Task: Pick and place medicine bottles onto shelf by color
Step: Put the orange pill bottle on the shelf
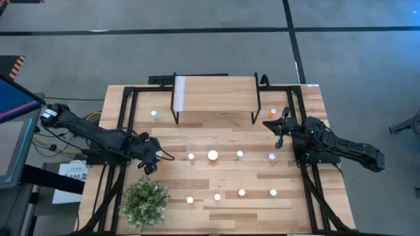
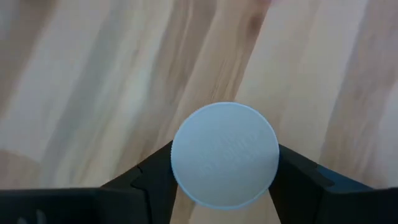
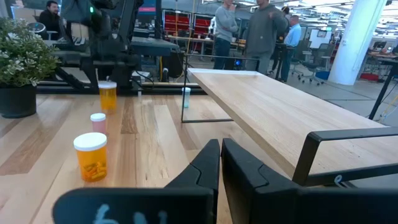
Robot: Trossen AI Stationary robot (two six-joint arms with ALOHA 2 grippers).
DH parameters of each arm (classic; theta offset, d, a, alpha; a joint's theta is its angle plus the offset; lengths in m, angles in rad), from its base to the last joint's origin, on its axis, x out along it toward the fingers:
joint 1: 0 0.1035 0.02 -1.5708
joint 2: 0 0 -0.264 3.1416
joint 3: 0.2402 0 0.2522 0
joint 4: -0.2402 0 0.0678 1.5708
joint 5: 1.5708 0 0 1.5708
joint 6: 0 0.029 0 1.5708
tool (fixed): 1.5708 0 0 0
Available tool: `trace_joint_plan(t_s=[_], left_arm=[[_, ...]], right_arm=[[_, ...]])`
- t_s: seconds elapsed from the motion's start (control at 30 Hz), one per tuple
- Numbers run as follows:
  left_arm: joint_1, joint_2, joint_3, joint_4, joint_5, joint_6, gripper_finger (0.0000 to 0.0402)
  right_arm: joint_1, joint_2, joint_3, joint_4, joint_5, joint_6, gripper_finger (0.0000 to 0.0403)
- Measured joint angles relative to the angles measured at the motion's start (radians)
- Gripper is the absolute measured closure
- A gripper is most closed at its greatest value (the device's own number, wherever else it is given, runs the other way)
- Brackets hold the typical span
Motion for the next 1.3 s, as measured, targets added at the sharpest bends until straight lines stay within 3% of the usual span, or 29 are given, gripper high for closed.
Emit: trace_joint_plan(t_s=[0.27,0.47,0.87,1.3], left_arm=[[0.019,-0.032,0.169,-0.037,-0.130,0.142,0.0221],[0.130,-0.031,0.280,-0.043,-0.144,0.308,0.0215],[0.504,0.025,0.512,-0.043,0.021,0.652,0.0214],[0.841,0.343,0.822,-0.065,0.237,0.886,0.0212]], right_arm=[[0.000,0.000,0.000,0.000,0.000,0.000,0.0360],[0.000,0.000,0.000,0.000,0.000,0.000,0.0360],[0.000,0.000,0.000,0.000,0.000,0.000,0.0360],[0.000,0.000,0.000,0.000,0.000,0.000,0.0360]])
